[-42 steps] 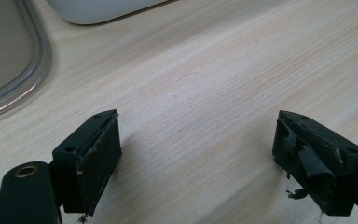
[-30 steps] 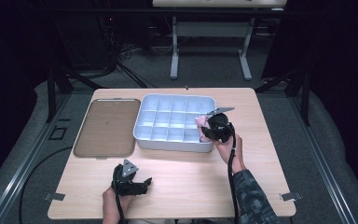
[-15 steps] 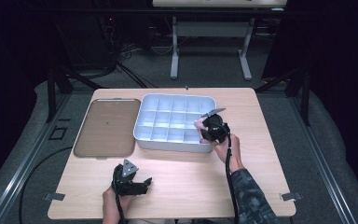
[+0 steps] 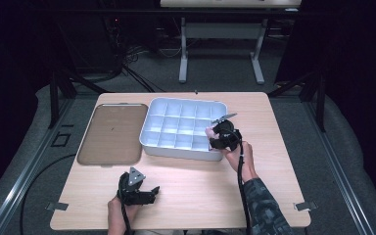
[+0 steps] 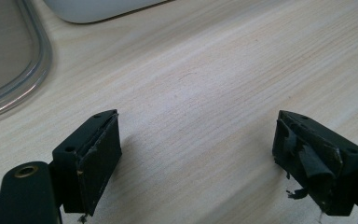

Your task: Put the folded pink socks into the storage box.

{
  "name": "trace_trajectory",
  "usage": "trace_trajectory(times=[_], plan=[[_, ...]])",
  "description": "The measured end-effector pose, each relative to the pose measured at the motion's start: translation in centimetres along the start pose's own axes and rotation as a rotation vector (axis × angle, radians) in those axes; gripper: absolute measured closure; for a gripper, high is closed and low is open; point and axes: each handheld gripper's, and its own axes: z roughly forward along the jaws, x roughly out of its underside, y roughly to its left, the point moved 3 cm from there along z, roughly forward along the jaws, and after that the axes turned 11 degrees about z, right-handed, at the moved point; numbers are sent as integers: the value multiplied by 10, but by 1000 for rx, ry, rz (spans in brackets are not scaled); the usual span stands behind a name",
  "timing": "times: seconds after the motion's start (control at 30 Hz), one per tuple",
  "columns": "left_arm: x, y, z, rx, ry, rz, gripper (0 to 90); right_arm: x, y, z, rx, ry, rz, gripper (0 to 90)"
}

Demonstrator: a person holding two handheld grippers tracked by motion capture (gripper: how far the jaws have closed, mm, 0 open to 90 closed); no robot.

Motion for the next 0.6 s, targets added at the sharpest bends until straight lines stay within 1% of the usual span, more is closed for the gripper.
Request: trace_trajectory(times=[0.03, 0.1, 0.13, 0.17, 0.2, 0.23, 0.37, 0.47, 0.5, 0.53, 0.6], plan=[[0, 0, 0, 0, 0, 0, 150, 0, 1, -2, -5, -4, 1, 521], [0, 0, 0, 0, 0, 0, 150, -1, 2, -4, 3, -13, -3, 530], [0, 0, 0, -1, -1, -1, 150, -1, 2, -4, 6, -14, -6, 561], [0, 0, 0, -1, -1, -1, 150, -1, 3, -4, 9, -16, -9, 614], [0, 0, 0, 0, 0, 0, 150, 0, 2, -3, 9, -3, -20, 633], [0, 0, 0, -1, -1, -1, 150, 0, 3, -2, 16, -3, -15, 641], [0, 0, 0, 0, 0, 1, 150, 0, 2, 3, 41, 27, -39, 649], [0, 0, 0, -1, -1, -1, 150, 1, 3, 4, 42, 33, -44, 646], [0, 0, 0, -1, -1, -1, 150, 2, 3, 5, 46, 38, -47, 641], [0, 0, 0, -1, 0, -1, 149, 2, 3, 5, 53, 55, -57, 635], [0, 0, 0, -1, 0, -1, 150, 4, 4, 7, 52, 74, -62, 610]])
